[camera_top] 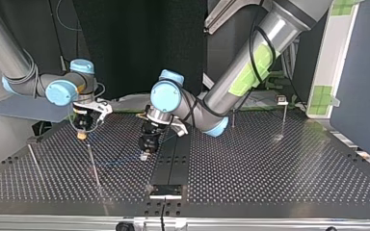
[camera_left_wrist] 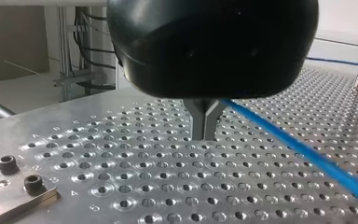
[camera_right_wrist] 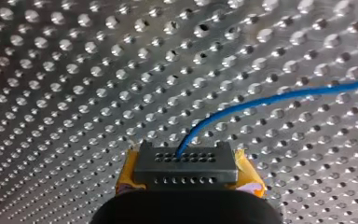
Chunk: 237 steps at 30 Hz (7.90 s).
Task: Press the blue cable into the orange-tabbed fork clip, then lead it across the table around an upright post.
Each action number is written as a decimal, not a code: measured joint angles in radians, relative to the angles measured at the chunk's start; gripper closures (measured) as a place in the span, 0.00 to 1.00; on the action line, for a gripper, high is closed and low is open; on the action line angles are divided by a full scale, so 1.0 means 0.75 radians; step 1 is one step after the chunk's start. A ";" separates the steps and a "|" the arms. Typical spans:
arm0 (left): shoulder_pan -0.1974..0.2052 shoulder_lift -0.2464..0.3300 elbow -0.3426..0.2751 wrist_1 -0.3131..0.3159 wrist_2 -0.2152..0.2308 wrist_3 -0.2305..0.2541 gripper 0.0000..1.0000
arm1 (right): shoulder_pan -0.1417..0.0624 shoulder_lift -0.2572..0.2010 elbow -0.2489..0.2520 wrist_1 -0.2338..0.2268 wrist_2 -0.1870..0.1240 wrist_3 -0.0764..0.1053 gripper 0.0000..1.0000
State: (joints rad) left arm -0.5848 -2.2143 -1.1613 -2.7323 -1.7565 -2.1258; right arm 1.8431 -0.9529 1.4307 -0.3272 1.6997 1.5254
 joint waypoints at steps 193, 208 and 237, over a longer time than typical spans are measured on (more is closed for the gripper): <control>0.201 -0.291 -0.565 -0.168 -0.487 0.217 0.00 | -0.113 0.885 -0.122 -0.288 0.047 0.120 1.00; 0.283 -0.343 -0.737 0.004 -0.397 0.219 0.00 | -0.112 0.885 -0.123 -0.286 0.045 0.120 1.00; 0.547 -0.451 -0.852 0.275 -0.171 0.352 0.00 | -0.101 0.885 -0.138 -0.279 0.046 0.120 1.00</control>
State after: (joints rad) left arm -0.1747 -2.5529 -1.8002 -2.5261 -1.8849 -1.8617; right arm 1.7674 -0.2893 1.3274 -0.5367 1.7344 1.6156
